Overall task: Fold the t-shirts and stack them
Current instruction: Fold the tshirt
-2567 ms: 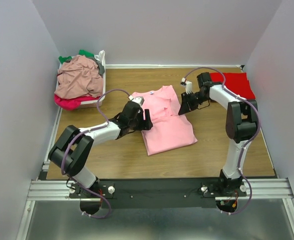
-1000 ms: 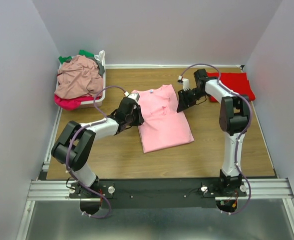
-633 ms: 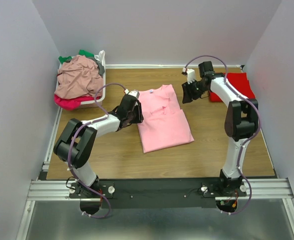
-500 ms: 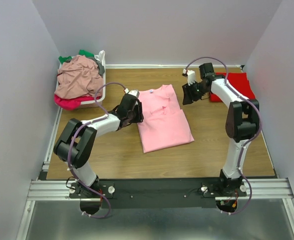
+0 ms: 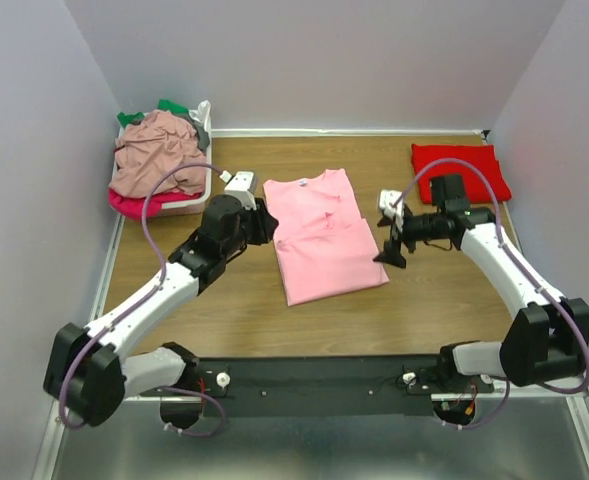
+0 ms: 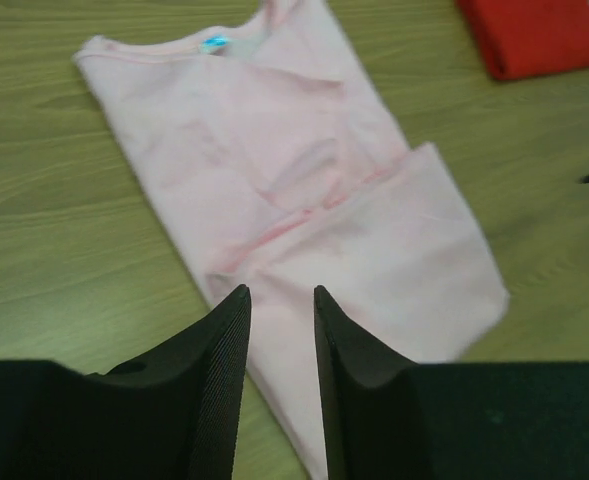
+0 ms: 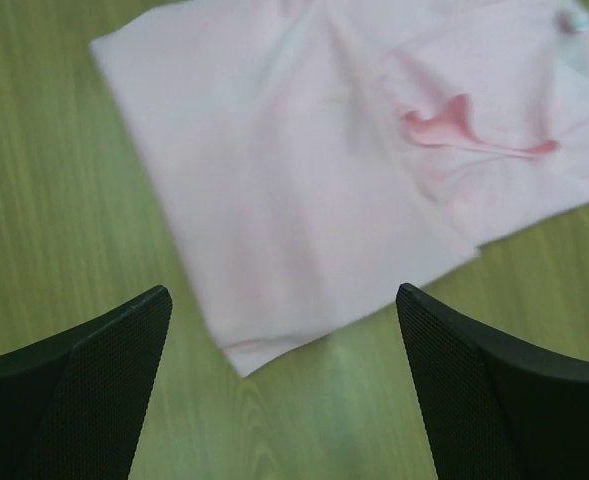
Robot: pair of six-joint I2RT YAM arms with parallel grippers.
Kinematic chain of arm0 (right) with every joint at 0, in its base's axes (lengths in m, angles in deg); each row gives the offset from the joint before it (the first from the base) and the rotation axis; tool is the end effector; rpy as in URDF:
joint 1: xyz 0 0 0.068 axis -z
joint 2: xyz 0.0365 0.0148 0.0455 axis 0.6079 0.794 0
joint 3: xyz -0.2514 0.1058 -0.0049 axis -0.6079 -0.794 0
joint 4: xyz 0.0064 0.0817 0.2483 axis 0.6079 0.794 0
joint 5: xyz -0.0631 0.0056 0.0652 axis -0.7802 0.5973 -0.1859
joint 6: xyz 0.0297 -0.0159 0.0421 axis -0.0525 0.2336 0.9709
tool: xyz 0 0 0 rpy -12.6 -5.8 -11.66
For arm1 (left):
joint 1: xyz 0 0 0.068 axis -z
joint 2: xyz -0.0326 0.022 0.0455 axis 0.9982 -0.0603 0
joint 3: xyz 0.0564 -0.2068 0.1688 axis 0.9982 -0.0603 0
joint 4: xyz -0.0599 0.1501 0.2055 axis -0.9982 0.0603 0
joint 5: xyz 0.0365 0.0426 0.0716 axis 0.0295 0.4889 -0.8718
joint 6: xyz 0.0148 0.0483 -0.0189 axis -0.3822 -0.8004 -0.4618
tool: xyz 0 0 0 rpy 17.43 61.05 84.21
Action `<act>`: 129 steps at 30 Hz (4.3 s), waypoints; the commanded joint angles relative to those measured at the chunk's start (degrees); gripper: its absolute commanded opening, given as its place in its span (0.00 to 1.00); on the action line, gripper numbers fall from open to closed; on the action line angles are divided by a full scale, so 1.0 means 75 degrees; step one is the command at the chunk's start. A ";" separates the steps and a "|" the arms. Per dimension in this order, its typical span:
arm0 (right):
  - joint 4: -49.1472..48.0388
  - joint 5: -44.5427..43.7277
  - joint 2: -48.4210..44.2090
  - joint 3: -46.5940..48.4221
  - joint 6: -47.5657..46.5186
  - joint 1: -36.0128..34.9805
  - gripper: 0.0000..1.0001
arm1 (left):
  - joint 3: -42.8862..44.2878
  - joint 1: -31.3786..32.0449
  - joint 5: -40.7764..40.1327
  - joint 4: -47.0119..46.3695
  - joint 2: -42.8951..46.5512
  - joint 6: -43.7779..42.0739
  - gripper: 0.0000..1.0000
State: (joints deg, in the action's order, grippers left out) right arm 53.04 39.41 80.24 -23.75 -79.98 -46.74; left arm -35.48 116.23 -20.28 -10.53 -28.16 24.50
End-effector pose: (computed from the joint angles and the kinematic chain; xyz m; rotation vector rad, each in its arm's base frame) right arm 0.2684 0.0708 0.2747 -1.4191 1.7292 0.6627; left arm 0.2349 -0.1332 0.2741 0.0615 2.0368 -0.6048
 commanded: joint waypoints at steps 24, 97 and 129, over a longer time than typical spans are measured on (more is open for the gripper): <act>0.0588 0.0000 -0.0420 -0.1851 -0.3649 0.0009 0.97 | -0.0228 0.2907 -0.0477 0.0586 0.1835 -0.6877 0.98; -0.1250 -0.1499 0.0857 -0.2436 -0.4224 -0.0751 0.86 | -0.1801 0.4678 -0.1250 -0.0900 -0.1951 -0.8512 0.25; 0.2505 -0.1208 -0.0934 -0.2191 -0.4410 -0.1139 0.00 | -0.1626 0.4736 0.1863 0.0212 -0.0066 -0.8524 0.00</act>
State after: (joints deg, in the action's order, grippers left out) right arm 55.42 25.27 78.23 -43.03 -109.67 -55.07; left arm -49.87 151.38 -17.88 -12.89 -32.27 -40.55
